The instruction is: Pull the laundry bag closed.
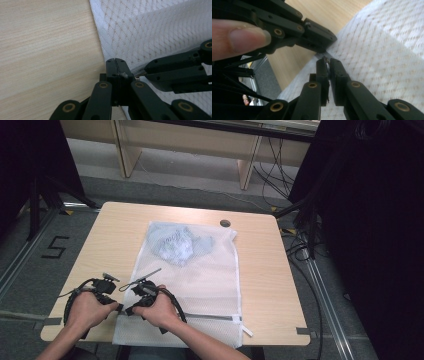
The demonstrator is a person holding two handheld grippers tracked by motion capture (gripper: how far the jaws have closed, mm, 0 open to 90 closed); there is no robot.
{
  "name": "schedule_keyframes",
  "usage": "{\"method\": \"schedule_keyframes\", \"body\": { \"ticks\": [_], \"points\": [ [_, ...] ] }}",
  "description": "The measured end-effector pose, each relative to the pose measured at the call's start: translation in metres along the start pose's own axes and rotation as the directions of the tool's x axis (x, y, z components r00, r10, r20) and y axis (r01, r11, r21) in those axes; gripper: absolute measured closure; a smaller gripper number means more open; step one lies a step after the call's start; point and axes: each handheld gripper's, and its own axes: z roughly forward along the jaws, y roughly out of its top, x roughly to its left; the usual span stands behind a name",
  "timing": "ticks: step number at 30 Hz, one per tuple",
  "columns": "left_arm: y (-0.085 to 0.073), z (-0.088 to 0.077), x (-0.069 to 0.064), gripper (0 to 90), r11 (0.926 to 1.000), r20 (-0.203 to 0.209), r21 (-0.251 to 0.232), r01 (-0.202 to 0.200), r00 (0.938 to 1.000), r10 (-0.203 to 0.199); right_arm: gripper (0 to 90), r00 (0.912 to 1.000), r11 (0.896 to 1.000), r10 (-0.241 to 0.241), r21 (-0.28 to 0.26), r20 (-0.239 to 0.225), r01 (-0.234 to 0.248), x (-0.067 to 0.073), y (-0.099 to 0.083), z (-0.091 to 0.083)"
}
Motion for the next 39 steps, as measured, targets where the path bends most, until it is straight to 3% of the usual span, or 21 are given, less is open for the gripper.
{"method": "schedule_keyframes", "body": {
  "ticks": [4, 6, 18, 23, 25, 27, 38, 39],
  "points": [
    [-0.001, 0.002, -0.004, 89.7, 0.9998, -0.012, -0.018, 0.010, 0.9999, -0.010, 86.8, 1.0000, 1.000, 0.007, 0.005, -0.001, -0.007, 0.001, 0.000, -0.001],
    [0.000, 0.001, -0.005, 89.8, 1.0000, -0.014, 0.000, -0.003, 0.9999, 0.003, 86.9, 1.0000, 1.000, -0.003, 0.006, 0.005, 0.003, 0.001, 0.000, -0.002],
    [-0.001, 0.001, -0.005, 89.9, 1.0000, -0.011, -0.003, -0.001, 0.9999, 0.001, 87.0, 0.9997, 1.000, 0.004, 0.010, 0.023, -0.004, 0.002, -0.003, -0.009],
    [-0.001, 0.001, -0.005, 89.8, 0.9999, -0.012, -0.013, 0.005, 0.9999, -0.005, 87.0, 0.9987, 1.000, -0.021, 0.011, 0.045, 0.021, 0.002, -0.004, -0.012],
    [-0.001, 0.001, -0.005, 89.8, 0.9999, -0.011, -0.014, 0.008, 0.9999, -0.009, 87.0, 0.9966, 0.998, -0.058, 0.017, 0.057, 0.058, 0.000, -0.005, -0.013],
    [-0.001, 0.001, -0.004, 89.8, 0.9999, -0.007, -0.011, 0.001, 1.0000, -0.001, 87.0, 0.9976, 0.999, -0.034, 0.027, 0.061, 0.032, 0.002, -0.005, -0.015],
    [-0.001, 0.002, -0.003, 89.9, 0.9997, -0.006, -0.021, 0.010, 0.9999, -0.010, 87.0, 0.9964, 0.998, -0.058, 0.025, 0.062, 0.057, -0.002, -0.009, -0.020],
    [-0.001, 0.002, -0.004, 89.9, 0.9997, -0.007, -0.021, 0.011, 0.9999, -0.011, 87.0, 0.9971, 0.999, -0.044, 0.032, 0.062, 0.042, -0.001, -0.009, -0.021]
  ]
}}
